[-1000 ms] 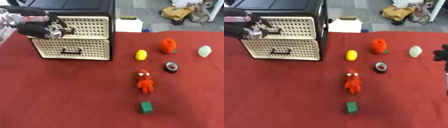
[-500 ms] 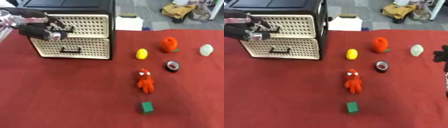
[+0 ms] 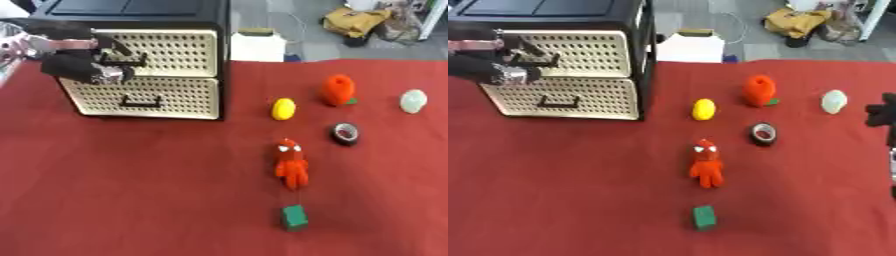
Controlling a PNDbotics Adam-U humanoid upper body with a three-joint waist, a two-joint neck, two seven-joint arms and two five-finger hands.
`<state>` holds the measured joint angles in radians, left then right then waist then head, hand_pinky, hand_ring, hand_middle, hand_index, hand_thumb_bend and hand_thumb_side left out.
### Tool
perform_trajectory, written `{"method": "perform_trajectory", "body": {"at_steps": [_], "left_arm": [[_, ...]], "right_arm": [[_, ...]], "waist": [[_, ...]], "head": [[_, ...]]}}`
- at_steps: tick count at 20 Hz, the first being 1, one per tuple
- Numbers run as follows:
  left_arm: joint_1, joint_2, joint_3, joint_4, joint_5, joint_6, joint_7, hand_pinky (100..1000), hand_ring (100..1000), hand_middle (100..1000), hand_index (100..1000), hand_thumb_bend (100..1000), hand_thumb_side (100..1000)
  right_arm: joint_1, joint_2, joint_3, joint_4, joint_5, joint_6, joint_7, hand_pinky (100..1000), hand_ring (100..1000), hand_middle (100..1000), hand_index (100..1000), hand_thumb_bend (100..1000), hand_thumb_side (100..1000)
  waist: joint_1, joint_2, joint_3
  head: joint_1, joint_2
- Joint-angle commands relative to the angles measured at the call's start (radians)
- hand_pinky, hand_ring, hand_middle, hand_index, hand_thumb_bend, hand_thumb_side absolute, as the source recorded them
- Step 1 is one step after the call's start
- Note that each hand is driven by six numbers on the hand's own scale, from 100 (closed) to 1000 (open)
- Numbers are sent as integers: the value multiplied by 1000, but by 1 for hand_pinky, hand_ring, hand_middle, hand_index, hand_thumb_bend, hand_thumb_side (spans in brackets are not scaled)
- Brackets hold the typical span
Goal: Pick up objects from table and place into drawer.
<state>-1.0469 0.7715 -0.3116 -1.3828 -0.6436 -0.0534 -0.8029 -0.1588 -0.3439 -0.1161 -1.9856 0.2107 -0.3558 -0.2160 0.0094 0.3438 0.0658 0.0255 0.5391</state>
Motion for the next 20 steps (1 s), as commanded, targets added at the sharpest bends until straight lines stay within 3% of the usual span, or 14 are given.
{"method": "perform_trajectory", "body": {"at_steps": [1, 20], "left_arm": [[-21, 16, 9, 2, -14, -2, 6, 100, 100, 100, 946, 227, 1000], [-23, 7, -5, 27, -85, -2, -5, 100, 100, 100, 843, 201, 1000]], "right_arm": [[-10, -6, 1, -14, 8, -1, 3, 693, 708, 506, 787, 100, 786], [-14, 3, 1, -14, 12, 4, 1, 692, 706, 500, 785, 106, 779]], "waist": [[0, -16, -3], [-1, -6, -9]], "head": [[5, -15], [9, -21]]}}
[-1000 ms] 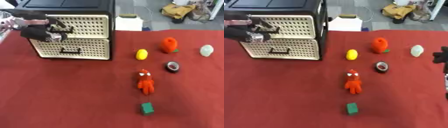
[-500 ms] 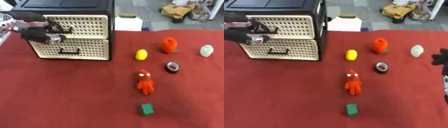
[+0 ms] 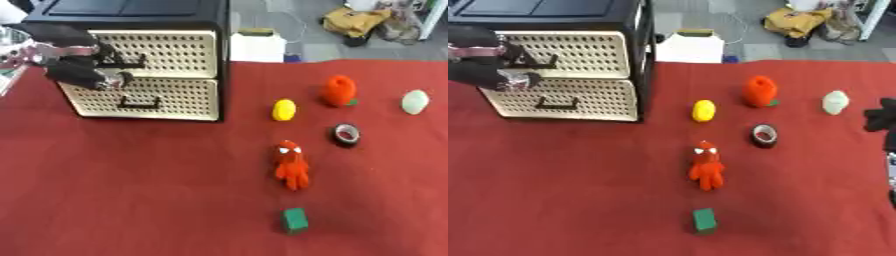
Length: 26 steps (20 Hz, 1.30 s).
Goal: Pick up objects from table and place into drawer.
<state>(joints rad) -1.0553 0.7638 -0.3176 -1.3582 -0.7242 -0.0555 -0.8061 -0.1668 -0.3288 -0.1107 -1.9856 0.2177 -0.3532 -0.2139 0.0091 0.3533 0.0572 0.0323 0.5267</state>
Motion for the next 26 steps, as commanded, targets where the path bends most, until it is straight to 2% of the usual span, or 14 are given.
{"method": "perform_trajectory", "body": {"at_steps": [1, 10, 26], "left_arm": [[-14, 15, 0, 2, -4, 0, -1, 100, 100, 100, 832, 199, 1000], [3, 27, -4, -12, -1, -2, 5, 100, 100, 100, 773, 192, 1000], [51, 77, -12, -87, 2, 0, 13, 100, 100, 100, 764, 194, 1000]], "right_arm": [[-7, -12, -5, -14, 5, 2, -1, 692, 706, 500, 785, 107, 779], [-7, -11, -7, -14, 4, 6, -3, 692, 706, 500, 785, 112, 779], [-5, -15, -10, -14, -1, 7, -7, 692, 706, 501, 785, 111, 782]], "waist": [[-1, -16, -1], [0, -18, -1], [-1, -26, 4]], "head": [[3, -9], [2, -7], [0, -8]]}}
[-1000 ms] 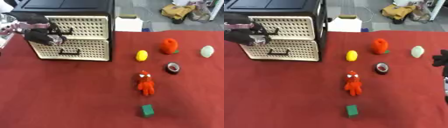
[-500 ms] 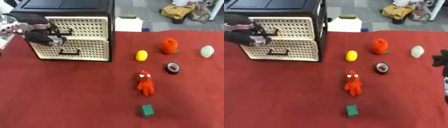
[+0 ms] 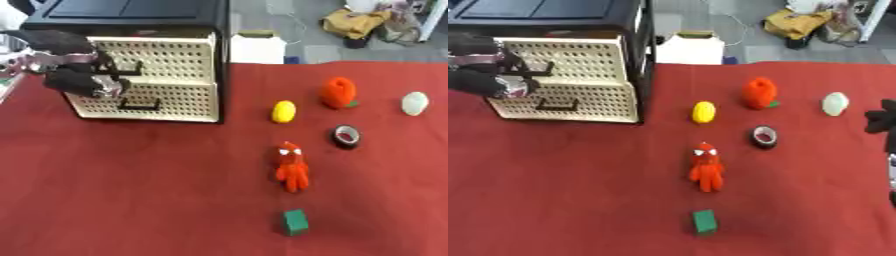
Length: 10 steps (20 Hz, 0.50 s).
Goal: Pick up objects from table and place into drawer.
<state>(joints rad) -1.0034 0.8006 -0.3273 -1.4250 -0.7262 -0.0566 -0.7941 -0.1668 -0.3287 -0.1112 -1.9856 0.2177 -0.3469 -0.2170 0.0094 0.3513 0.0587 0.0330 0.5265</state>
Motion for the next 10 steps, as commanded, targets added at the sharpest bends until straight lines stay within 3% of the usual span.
{"method": "perform_trajectory", "body": {"at_steps": [1, 10], "left_arm": [[3, 43, -3, -26, 8, 3, 0, 100, 100, 100, 764, 194, 1000], [33, 70, -9, -85, 32, 23, 1, 100, 100, 100, 766, 190, 1000]], "right_arm": [[-5, -15, -10, -14, -1, 1, -4, 692, 706, 501, 785, 111, 782], [-4, -15, -11, -14, -4, 2, -5, 692, 706, 501, 785, 109, 783]], "waist": [[-2, -24, 2], [-3, -28, 3]], "head": [[-1, -8], [1, -7]]}}
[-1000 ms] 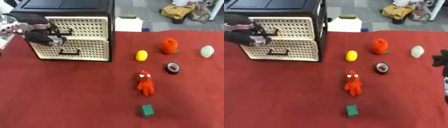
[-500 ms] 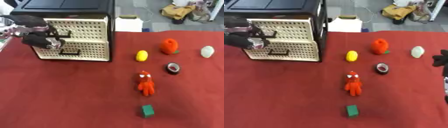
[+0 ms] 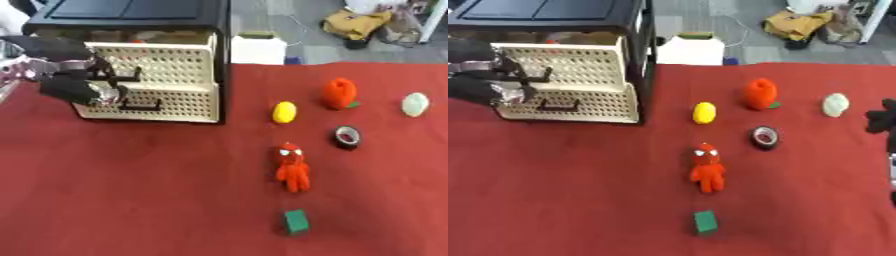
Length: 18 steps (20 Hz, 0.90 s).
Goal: Pick up objects from table and place into drawer.
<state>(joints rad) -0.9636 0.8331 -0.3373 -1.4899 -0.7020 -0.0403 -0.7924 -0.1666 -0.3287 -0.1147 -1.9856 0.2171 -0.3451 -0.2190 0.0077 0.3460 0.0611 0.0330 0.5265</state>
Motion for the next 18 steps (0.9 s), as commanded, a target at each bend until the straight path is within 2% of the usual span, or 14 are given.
{"method": "perform_trajectory", "body": {"at_steps": [1, 18], "left_arm": [[-6, 38, 1, -22, 9, 8, -1, 100, 100, 100, 766, 190, 1000], [120, 132, 23, -163, 86, 91, 69, 100, 100, 100, 760, 152, 1000]], "right_arm": [[-4, -15, -8, -14, -4, 0, -3, 692, 706, 501, 785, 109, 783], [-5, -17, -11, -14, -13, 0, -8, 692, 706, 502, 785, 104, 783]], "waist": [[-1, -23, 1], [-4, -29, 3]], "head": [[1, -7], [3, -11]]}}
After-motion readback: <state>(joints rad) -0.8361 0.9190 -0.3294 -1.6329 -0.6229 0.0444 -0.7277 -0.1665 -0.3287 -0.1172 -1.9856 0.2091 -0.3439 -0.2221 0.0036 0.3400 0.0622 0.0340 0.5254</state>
